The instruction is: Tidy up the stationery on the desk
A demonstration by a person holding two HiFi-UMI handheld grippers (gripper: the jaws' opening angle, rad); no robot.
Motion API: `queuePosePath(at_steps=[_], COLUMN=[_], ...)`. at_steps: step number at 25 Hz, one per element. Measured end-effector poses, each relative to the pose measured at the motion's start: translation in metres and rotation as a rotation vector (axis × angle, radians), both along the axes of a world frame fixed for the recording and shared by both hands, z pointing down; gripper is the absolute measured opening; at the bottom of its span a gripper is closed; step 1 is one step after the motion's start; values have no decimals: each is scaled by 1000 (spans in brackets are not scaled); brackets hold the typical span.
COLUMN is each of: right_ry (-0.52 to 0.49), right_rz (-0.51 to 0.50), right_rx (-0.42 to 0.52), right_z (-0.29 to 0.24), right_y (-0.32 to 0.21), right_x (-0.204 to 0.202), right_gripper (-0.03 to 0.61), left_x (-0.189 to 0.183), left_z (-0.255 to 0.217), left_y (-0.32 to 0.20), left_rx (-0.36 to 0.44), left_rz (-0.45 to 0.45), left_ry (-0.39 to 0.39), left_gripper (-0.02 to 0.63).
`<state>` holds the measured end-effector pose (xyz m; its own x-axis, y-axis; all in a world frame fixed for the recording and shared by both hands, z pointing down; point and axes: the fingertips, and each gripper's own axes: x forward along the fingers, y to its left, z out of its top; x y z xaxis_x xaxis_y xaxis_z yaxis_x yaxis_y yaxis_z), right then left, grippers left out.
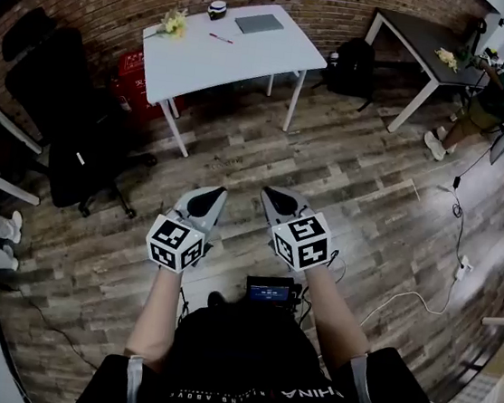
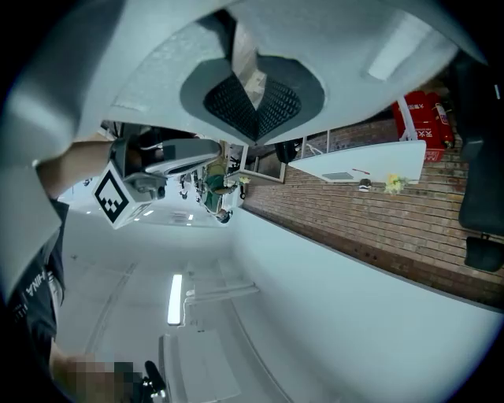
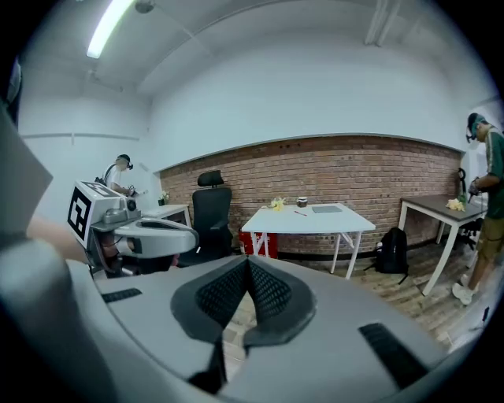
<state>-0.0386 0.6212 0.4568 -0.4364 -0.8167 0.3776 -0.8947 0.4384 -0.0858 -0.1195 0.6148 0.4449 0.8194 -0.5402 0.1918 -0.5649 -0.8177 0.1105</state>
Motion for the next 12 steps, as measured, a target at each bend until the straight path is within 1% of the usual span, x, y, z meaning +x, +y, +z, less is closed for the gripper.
queuePosePath(at_steps=[12], right_ry=[-14], right_rz=[-16], right_rx=[-10], right_z=[7], right_y=[-1], right_x=[21], right_gripper=[9], left_x=[22], left_z=[13], left_y=[0], left_rx=[-29], left_rz=[4], left_ry=[-23], left_gripper=[3])
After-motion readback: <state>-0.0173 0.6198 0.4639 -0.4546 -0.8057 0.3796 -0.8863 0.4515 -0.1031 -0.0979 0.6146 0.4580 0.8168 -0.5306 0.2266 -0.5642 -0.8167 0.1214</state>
